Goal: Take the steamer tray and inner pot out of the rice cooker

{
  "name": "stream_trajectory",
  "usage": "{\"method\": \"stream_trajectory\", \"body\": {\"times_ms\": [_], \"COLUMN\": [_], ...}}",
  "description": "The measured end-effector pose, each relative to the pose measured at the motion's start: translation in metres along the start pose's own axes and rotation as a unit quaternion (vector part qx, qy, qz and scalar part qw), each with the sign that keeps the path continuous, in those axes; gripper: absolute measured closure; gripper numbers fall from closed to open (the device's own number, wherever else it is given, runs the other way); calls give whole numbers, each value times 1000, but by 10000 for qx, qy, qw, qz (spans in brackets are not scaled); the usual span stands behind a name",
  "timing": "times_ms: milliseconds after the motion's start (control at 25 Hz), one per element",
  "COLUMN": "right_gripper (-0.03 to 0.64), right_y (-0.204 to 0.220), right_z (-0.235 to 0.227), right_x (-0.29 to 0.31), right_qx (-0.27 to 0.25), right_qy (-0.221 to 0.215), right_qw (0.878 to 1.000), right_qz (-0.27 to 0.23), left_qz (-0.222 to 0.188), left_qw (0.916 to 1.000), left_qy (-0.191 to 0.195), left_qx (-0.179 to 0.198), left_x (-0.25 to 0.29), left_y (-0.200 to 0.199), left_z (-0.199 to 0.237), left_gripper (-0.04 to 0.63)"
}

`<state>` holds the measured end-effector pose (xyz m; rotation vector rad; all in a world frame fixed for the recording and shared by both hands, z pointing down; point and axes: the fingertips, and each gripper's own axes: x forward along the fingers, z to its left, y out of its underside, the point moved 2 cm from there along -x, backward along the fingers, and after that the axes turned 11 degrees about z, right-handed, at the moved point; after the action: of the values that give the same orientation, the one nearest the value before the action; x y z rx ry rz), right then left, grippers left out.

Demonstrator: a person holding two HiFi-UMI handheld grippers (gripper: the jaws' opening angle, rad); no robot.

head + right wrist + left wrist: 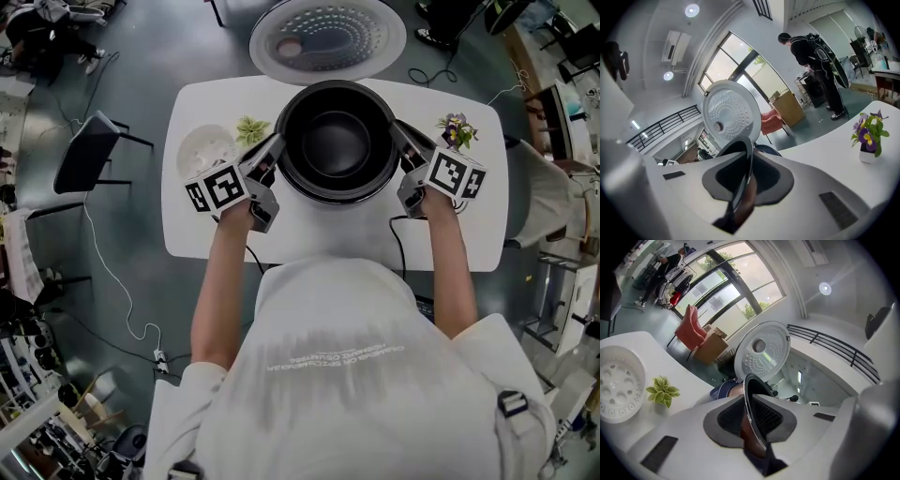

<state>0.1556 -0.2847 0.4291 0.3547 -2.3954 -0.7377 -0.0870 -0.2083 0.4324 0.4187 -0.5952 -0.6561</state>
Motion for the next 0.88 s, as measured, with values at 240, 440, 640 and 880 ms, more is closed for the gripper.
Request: {"method": "stream_trajectory", "body": {"times_ms": [240, 440, 640, 880], "right_gripper": [555, 555, 558, 557], "right_y": [-23, -35, -49, -54], "right_z": [19, 37, 64, 103], "right_x": [-10, -21, -31, -30], "right_qx": [-111, -473, -713, -1211], "right_qy": [-329, -423, -718, -725], "right_qw": [9989, 9968, 9923, 9875], "right_qz": [-307, -479, -709, -702], "left_qz": [-191, -382, -695, -1167], "left_qw": [9993, 9978, 9949, 9889], "left_qy": [297, 491, 611, 753], "left_qx": [87, 223, 411, 521], "left_x": [-8, -19, -39, -83], "left_y": [-9, -12, -23, -36], "left_z": [-14, -28, -46, -64], "left_gripper": [537, 540, 550, 551]}}
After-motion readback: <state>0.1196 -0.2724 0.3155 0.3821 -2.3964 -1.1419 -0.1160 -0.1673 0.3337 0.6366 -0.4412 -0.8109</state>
